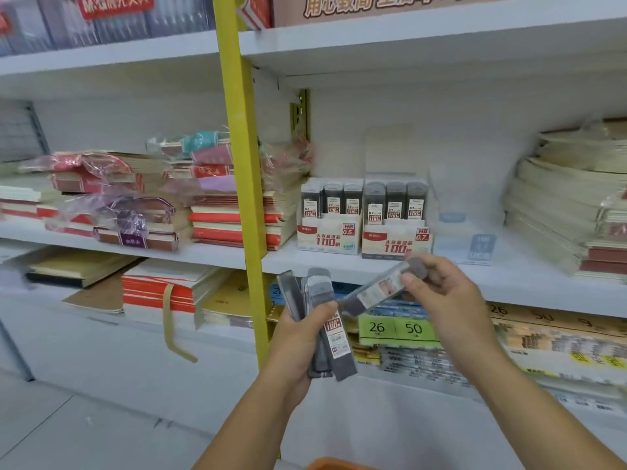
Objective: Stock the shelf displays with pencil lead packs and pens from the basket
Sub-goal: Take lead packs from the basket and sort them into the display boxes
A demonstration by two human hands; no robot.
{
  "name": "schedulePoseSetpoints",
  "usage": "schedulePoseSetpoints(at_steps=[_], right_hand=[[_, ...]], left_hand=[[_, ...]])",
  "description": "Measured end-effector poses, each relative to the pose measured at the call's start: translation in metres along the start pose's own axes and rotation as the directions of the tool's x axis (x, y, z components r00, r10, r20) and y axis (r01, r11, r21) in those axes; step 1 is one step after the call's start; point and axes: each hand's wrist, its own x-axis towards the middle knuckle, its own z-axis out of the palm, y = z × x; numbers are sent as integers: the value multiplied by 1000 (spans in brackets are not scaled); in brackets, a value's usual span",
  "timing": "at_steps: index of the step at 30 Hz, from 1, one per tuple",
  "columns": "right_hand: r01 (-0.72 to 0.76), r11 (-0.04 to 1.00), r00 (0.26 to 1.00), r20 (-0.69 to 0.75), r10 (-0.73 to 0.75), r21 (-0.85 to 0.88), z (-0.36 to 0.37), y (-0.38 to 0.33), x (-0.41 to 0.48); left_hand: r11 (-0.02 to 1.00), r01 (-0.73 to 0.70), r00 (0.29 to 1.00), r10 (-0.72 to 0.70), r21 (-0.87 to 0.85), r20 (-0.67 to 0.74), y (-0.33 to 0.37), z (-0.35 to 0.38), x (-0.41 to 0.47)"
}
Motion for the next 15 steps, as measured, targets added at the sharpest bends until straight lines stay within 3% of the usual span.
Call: schedulePoseSetpoints(at_steps=[4,7,11,15], right_hand=[[267,950,956,-82,-283,-161,-23,-46,61],[364,843,910,-40,-412,-397,-38,-66,114],[340,695,934,142,-328,-634,-33,-58,158],[359,615,933,259,-250,-702,-23,-40,178]], left_hand=[[997,-72,997,73,-19,6,32,15,20],[992,-118,993,118,-44,-2,43,26,39],[987,-112,993,115,-113,21,31,29,57],[989,-108,994,110,-97,16,23,29,71]])
